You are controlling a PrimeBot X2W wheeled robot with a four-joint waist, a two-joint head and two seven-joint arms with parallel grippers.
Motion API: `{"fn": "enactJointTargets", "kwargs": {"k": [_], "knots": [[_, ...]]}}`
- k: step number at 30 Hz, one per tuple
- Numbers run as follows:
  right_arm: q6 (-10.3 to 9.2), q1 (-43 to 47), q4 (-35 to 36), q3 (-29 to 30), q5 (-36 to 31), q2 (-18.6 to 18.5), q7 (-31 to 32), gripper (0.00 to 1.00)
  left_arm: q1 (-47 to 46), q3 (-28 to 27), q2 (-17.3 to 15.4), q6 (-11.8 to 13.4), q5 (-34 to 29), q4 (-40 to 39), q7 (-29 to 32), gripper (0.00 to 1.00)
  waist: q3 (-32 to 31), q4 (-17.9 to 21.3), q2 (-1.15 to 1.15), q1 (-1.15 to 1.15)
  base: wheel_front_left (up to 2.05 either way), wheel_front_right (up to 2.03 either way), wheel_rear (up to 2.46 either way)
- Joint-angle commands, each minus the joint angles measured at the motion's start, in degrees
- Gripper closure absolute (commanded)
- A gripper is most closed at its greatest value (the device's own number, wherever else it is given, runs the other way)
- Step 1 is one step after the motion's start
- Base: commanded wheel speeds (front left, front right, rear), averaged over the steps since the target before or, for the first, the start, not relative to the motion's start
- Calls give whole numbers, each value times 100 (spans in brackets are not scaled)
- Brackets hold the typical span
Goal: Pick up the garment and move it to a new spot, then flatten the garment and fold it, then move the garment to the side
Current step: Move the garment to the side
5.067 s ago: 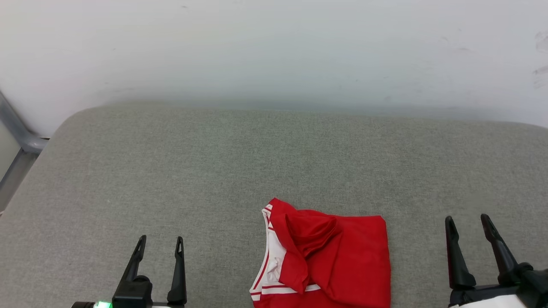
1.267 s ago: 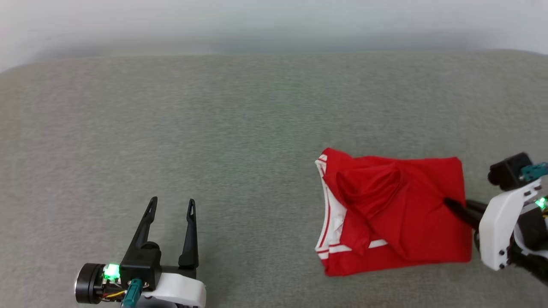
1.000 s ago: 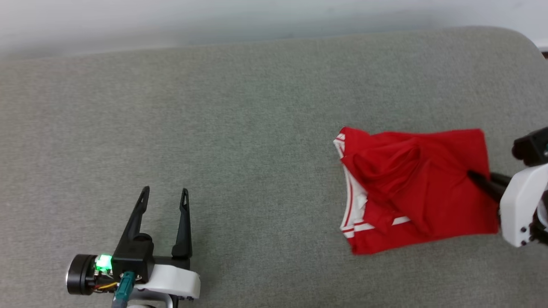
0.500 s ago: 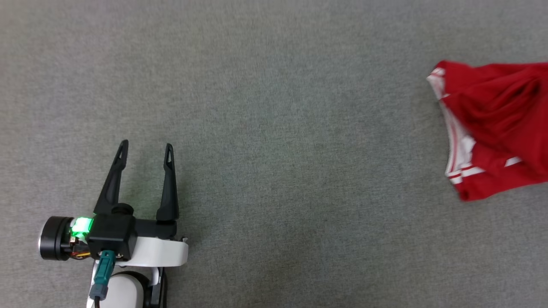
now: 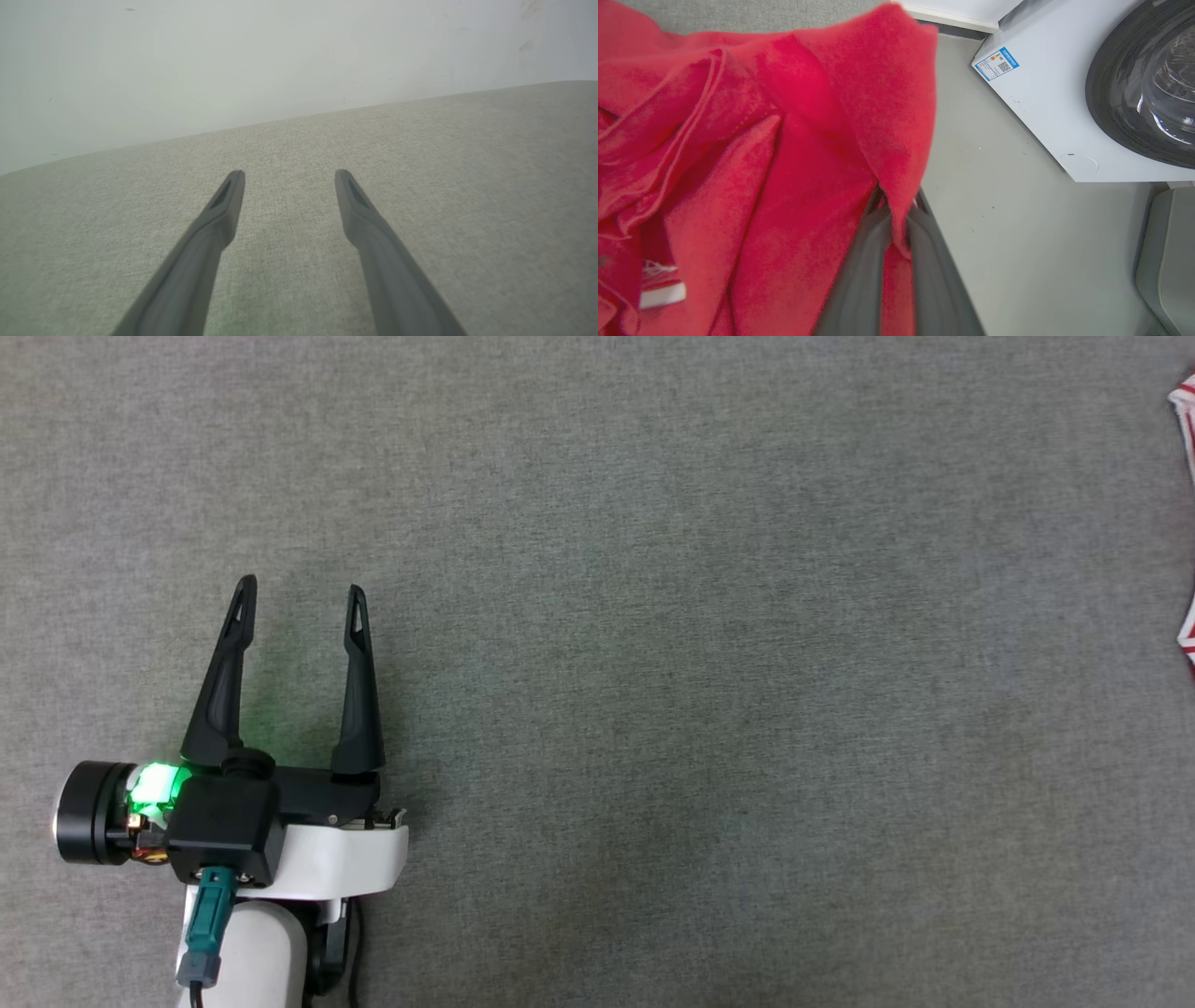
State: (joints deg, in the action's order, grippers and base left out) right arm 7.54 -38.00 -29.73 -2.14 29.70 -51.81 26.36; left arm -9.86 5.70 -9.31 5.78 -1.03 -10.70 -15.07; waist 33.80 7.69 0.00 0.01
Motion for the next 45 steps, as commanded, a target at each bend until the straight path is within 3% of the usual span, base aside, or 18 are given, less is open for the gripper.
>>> {"fn": "enactJointTargets", "kwargs": {"k": [1,2,3,4,13,24,27,35,45], "knots": [[-11,-110,-78,140,-108,132,3,100,-64,31,-24,41,-22,-32,-12,0,44,-41,0,-1,0,0,0],[-11,-136,-123,239,-196,177,-33,100,-80,41,-26,54,-18,-37,-12,0,55,-53,0,-1,0,0,0],[-11,-150,-162,316,-282,237,-59,80,-91,50,-25,65,-12,-38,-12,0,54,-66,0,-1,0,0,0],[-11,-149,-201,380,-358,302,-63,0,-96,61,-23,77,-4,-25,-12,0,38,-80,0,-1,0,0,0],[-11,50,-114,630,-1029,650,-492,0,171,78,42,219,99,116,-12,0,-548,-165,0,-1,0,0,0],[-10,475,977,796,-1461,1337,-2147,0,749,22,158,278,229,370,-12,0,-1583,-350,0,-1,0,0,0],[-10,744,1499,866,-1589,1786,-2861,0,953,-8,168,269,262,494,-12,0,-1910,-481,0,-1,0,0,0],[-10,1476,2290,779,-1930,2634,-3800,0,1196,-36,175,182,296,745,-12,0,-2414,-710,0,-1,0,0,0],[-10,2837,2810,567,-2153,3913,-4092,0,1457,-87,208,76,300,1041,-12,0,-2992,-865,0,-1,0,0,0]]}}
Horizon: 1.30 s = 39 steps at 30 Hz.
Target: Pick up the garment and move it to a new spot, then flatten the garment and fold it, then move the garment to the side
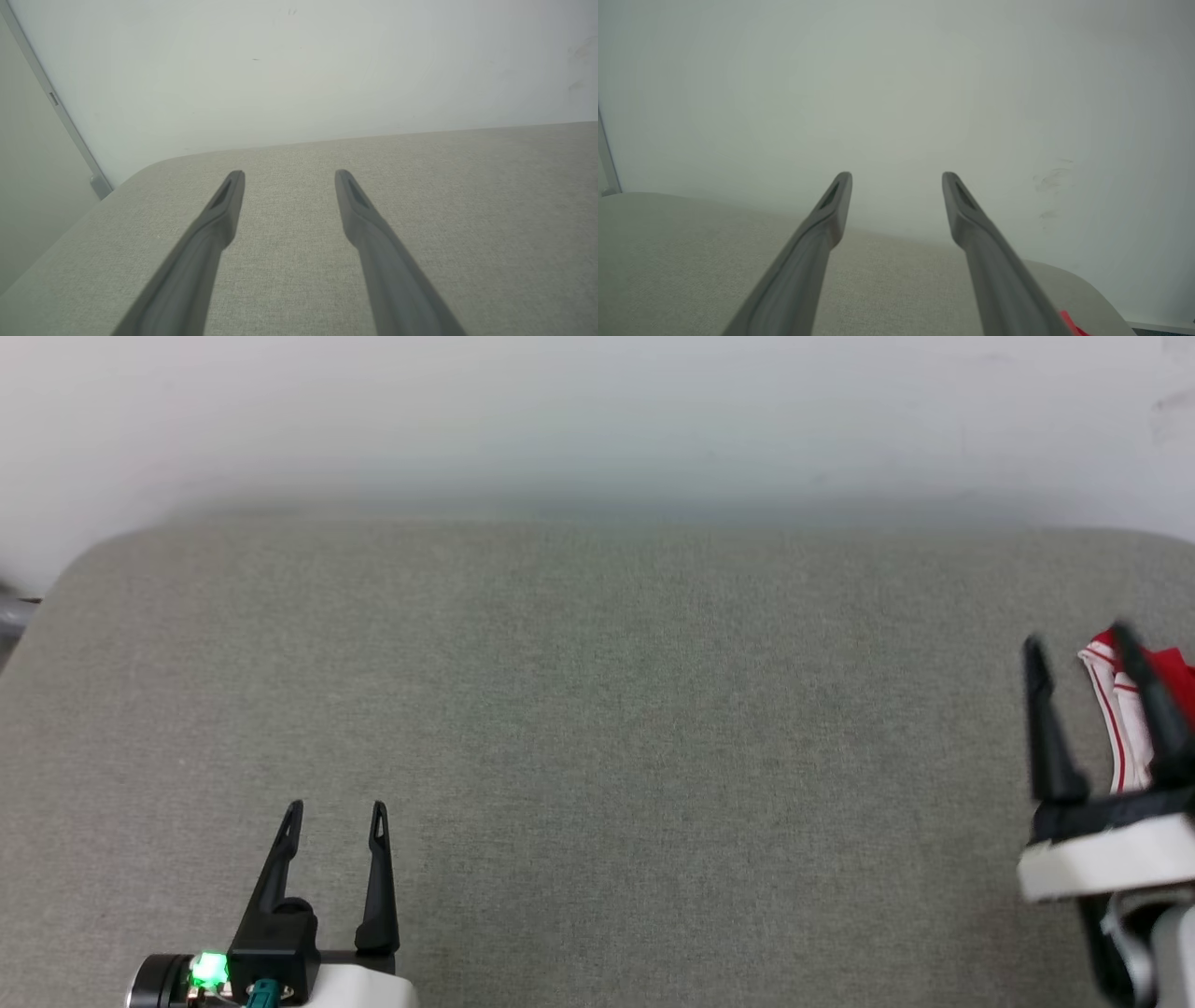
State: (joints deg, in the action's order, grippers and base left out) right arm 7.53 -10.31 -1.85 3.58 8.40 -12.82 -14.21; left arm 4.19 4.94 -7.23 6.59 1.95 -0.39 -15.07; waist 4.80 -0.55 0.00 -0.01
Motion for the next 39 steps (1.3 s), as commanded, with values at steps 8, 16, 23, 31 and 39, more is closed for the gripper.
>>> {"fn": "enactJointTargets", "kwargs": {"k": [8,16,23,31,39], "knots": [[-9,943,-145,-16,-25,555,-59,0,234,5,31,-67,-20,110,-12,0,-391,-72,0,1,0,0,0],[-9,1512,-59,103,-18,827,-90,0,371,-4,72,-156,13,104,-12,0,-521,-96,0,1,0,0,0],[-8,1773,121,143,-100,942,-95,0,402,-32,92,-234,4,125,-12,0,-556,-119,0,1,0,0,0],[-8,1892,117,142,-148,992,-92,0,372,-63,123,-285,-15,165,-12,0,-569,-138,0,1,0,0,0],[-1,1845,-149,120,117,965,-30,100,402,-21,119,-314,210,430,61,100,-573,-138,0,1,0,0,0]]}}
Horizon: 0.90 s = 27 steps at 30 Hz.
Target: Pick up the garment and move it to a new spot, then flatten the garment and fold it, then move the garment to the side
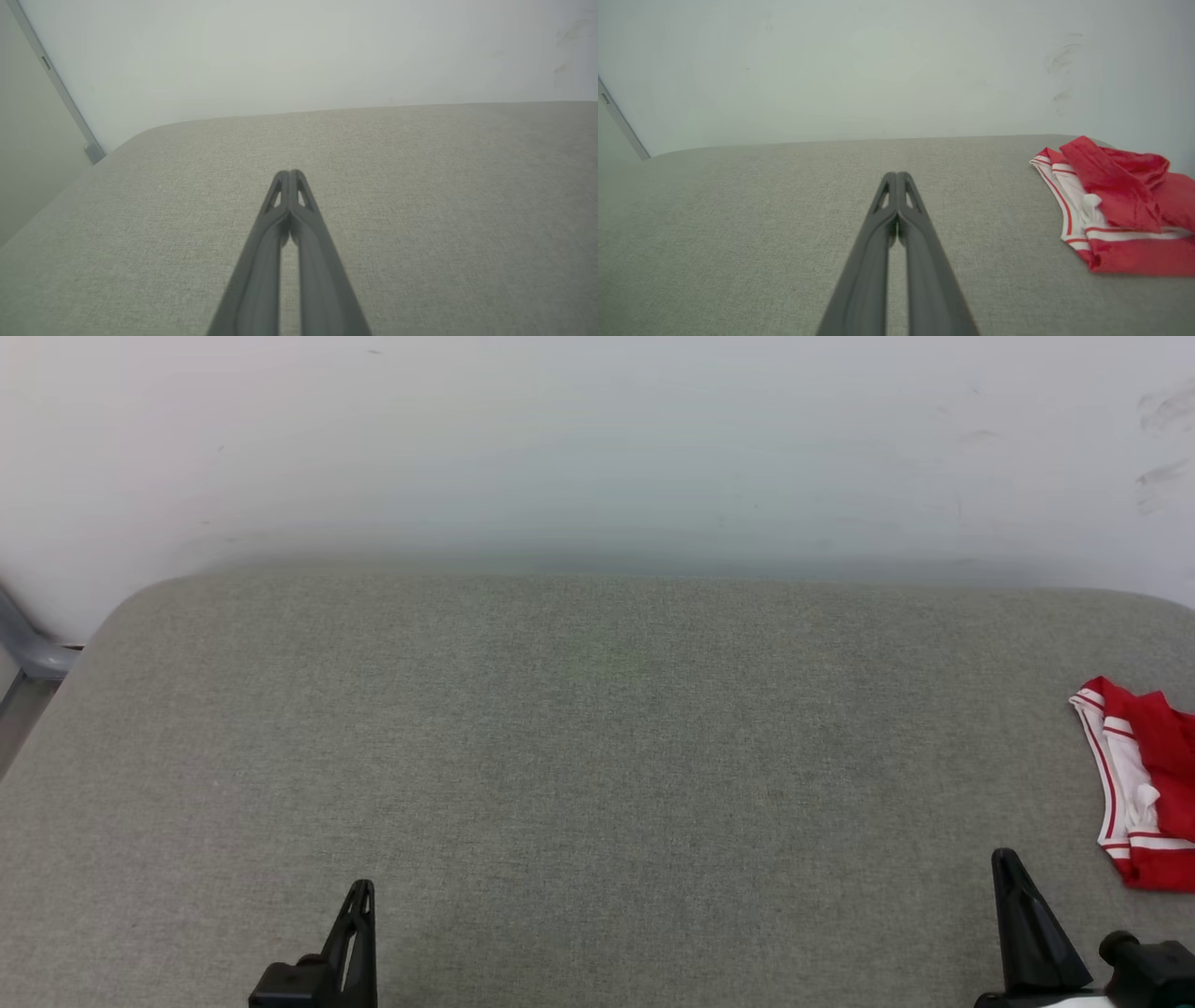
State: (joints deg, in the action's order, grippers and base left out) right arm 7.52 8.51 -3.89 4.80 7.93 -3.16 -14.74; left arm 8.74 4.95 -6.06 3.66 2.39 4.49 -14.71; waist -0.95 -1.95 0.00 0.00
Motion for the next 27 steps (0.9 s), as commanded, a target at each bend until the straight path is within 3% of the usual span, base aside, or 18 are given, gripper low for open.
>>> {"fn": "enactJointTargets", "kwargs": {"k": [1,27], "knots": [[0,-56,43,-3,288,-3,51,100,-72,-34,2,-37,299,-49,50,100,2,4,0,0,0,0,0],[-1,-523,-283,-2,2907,-42,662,100,-553,-300,30,-381,3117,290,636,100,24,43,0,0,0,0,0]]}}
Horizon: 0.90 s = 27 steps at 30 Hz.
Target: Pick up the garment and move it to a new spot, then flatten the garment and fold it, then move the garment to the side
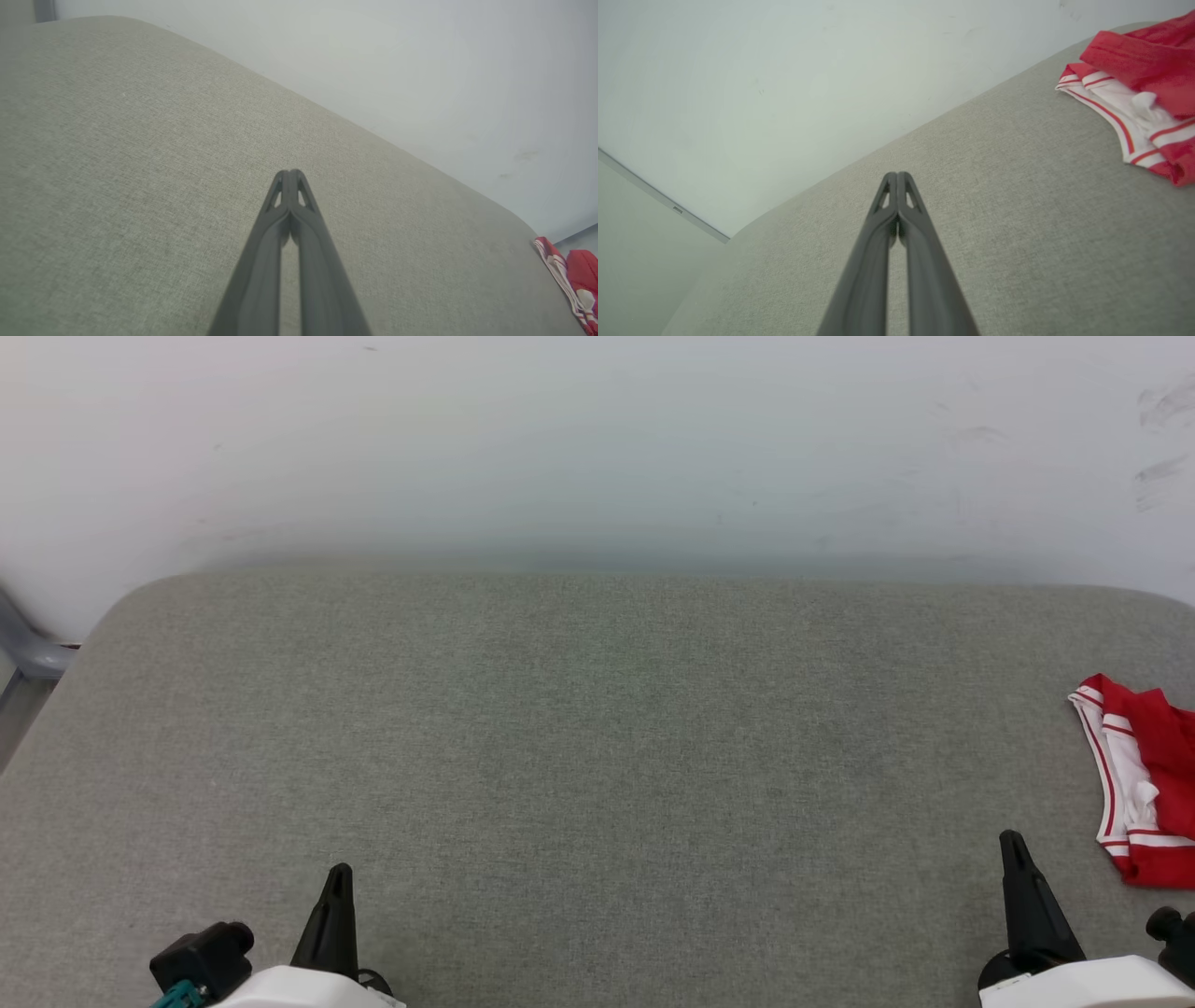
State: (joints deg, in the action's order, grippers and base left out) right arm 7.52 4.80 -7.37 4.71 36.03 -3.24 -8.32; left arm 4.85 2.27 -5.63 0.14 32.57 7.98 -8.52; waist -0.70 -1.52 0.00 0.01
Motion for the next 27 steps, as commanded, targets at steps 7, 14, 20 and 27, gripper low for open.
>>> {"fn": "enactJointTargets", "kwargs": {"k": [7,14,20,27], "knots": [[-2,-259,-13,12,702,-39,166,100,-269,-100,0,-110,745,2,158,100,6,11,0,0,0,0,0],[-2,-363,-82,20,1256,-42,302,100,-366,-171,15,-182,1343,64,289,100,13,22,0,0,0,0,0],[-2,-442,-137,27,1703,-43,414,100,-436,-224,29,-240,1820,118,398,100,18,31,0,0,0,0,0],[-2,-524,-202,36,2191,-42,536,100,-518,-287,44,-309,2342,175,523,100,24,42,0,0,0,0,0]]}}
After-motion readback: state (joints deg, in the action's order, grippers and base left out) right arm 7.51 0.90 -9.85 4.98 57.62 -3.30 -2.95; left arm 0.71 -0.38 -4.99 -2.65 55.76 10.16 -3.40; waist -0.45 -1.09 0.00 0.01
